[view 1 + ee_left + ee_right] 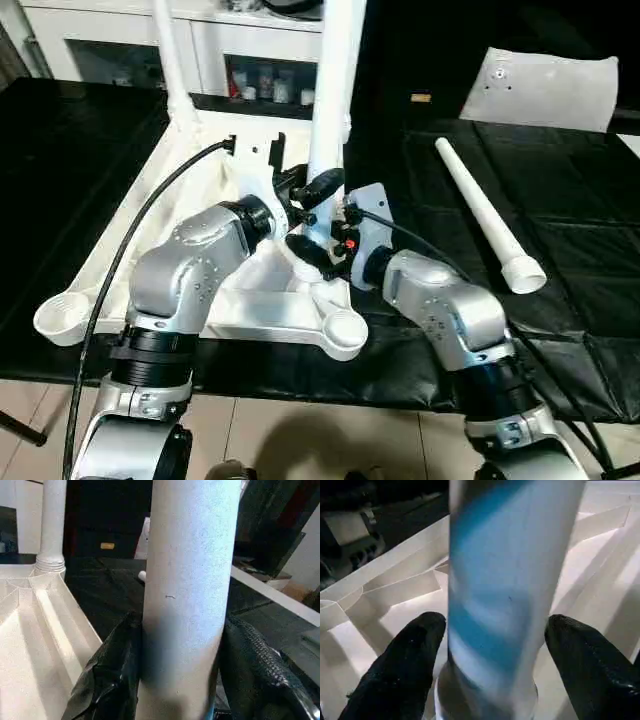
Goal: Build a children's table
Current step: Pick table leg
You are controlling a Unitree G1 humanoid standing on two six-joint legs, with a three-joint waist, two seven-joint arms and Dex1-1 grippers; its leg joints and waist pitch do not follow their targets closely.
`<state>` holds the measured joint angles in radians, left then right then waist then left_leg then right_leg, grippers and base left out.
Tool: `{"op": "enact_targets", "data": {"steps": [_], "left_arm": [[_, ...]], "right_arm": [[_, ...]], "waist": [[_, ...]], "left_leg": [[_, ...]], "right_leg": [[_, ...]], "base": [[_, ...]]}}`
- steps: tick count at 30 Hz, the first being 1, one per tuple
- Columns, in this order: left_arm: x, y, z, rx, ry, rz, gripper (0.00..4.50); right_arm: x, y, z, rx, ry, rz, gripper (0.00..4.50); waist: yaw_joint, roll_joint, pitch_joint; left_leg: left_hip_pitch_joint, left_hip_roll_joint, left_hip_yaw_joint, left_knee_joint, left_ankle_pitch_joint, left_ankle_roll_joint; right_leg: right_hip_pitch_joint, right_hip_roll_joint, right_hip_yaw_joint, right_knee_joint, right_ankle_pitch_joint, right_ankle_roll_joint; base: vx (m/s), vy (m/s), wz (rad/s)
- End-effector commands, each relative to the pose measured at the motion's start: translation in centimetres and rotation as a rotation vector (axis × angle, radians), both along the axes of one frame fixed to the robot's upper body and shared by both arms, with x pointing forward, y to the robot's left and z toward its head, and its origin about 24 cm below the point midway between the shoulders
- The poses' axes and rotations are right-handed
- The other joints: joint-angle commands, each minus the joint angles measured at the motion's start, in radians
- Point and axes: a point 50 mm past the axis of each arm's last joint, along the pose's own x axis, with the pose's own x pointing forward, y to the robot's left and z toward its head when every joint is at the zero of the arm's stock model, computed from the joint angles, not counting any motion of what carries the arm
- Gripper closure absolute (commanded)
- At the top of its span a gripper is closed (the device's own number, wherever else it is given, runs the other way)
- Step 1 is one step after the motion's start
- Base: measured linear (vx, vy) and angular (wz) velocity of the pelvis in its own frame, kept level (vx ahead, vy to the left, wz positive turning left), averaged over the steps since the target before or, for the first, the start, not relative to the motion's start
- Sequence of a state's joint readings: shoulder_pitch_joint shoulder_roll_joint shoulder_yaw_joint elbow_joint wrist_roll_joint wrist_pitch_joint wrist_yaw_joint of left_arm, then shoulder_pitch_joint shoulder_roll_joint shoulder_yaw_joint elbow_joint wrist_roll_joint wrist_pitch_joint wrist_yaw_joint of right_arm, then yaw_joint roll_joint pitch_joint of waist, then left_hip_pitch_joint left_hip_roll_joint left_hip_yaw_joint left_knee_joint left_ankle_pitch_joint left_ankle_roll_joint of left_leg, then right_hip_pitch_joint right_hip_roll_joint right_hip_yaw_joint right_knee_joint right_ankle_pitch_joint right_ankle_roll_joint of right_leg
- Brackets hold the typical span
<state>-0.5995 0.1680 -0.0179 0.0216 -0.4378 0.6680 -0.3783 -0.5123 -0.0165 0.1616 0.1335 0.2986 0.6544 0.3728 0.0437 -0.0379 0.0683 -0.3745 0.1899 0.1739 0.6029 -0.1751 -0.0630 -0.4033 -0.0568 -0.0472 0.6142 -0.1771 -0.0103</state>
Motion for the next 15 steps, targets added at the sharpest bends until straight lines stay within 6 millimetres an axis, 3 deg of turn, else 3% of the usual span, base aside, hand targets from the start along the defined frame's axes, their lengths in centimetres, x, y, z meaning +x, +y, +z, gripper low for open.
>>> {"op": "enact_targets", "data": {"steps": [1, 15], "left_arm": [[-0.02, -0.55, 1.20, 0.008, -0.057, -0.012, 2.60], [0.15, -0.41, 1.31, 0.034, -0.077, 0.003, 2.60]], "right_arm": [[0.55, -0.25, 0.45, -0.005, -0.017, -0.027, 1.30], [0.89, -0.09, 0.52, 0.008, -0.004, -0.030, 2.41]], "waist": [[-0.002, 0.002, -0.076], [-0.009, 0.001, -0.076]], "left_leg": [[0.012, 0.028, -0.007, -0.068, -0.165, -0.043], [0.012, 0.028, -0.007, -0.067, -0.165, -0.039]], "right_leg": [[0.048, -0.065, 0.044, -0.070, -0.236, -0.119], [0.048, -0.065, 0.044, -0.070, -0.229, -0.127]], "base": [[0.000, 0.000, 0.00], [0.000, 0.000, 0.00]]}}
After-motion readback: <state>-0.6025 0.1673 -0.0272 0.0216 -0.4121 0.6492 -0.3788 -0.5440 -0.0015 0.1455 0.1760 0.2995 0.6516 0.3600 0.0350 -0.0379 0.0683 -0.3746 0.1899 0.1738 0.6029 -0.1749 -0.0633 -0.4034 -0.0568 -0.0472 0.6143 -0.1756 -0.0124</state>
